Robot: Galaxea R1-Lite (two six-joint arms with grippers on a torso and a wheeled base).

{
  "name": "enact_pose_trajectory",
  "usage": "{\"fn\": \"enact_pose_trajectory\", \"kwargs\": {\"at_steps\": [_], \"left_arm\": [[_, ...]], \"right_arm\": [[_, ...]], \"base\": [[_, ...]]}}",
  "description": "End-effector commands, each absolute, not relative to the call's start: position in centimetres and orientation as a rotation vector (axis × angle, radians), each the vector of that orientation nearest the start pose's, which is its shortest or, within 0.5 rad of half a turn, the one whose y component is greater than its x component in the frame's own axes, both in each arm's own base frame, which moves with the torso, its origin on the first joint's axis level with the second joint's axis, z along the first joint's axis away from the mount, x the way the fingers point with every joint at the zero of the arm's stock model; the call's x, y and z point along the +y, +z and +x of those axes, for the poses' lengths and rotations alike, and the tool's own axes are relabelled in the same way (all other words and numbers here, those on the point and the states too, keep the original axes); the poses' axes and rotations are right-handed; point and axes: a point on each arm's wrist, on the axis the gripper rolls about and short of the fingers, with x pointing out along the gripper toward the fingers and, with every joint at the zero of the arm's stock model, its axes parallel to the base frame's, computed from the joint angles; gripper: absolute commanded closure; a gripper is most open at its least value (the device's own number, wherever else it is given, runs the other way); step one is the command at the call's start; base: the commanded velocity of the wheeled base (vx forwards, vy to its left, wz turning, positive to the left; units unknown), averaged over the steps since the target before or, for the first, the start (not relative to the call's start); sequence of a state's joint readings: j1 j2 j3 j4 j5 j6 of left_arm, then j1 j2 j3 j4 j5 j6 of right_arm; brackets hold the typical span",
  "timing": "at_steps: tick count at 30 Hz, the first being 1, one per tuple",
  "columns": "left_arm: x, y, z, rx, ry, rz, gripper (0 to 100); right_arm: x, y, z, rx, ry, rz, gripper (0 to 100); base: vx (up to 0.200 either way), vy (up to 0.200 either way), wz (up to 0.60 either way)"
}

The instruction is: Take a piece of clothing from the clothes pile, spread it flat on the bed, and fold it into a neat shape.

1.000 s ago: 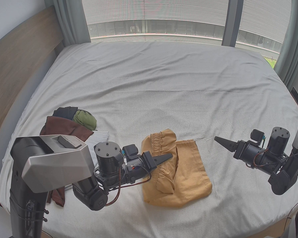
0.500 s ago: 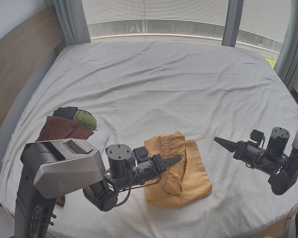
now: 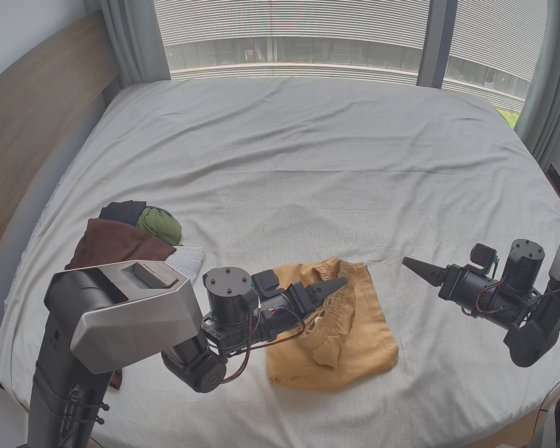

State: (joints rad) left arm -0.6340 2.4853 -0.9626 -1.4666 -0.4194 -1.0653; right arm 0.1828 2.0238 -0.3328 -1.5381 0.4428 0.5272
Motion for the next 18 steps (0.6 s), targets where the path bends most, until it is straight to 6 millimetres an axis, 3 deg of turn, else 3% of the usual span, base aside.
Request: {"fn": "enact_pose_trajectory", "kwargs": {"at_steps": [1, 12, 18], "left_arm": [[-26.0, 0.7, 33.8, 0.586, -0.912, -0.959, 0], [-24.3, 0.6, 33.2, 0.587, -0.864, -0.956, 0], [-20.8, 1.8, 32.8, 0.546, -0.804, -0.912, 0]], "right_arm": [[6.1, 7.2, 27.8, 0.314, 0.57, 0.529, 0], [6.1, 7.0, 27.7, 0.329, 0.566, 0.53, 0], [6.2, 6.2, 27.6, 0.37, 0.562, 0.534, 0]], "base": [[0.0, 0.0, 0.0], [0.0, 0.0, 0.0], [0.0, 0.0, 0.0]]}}
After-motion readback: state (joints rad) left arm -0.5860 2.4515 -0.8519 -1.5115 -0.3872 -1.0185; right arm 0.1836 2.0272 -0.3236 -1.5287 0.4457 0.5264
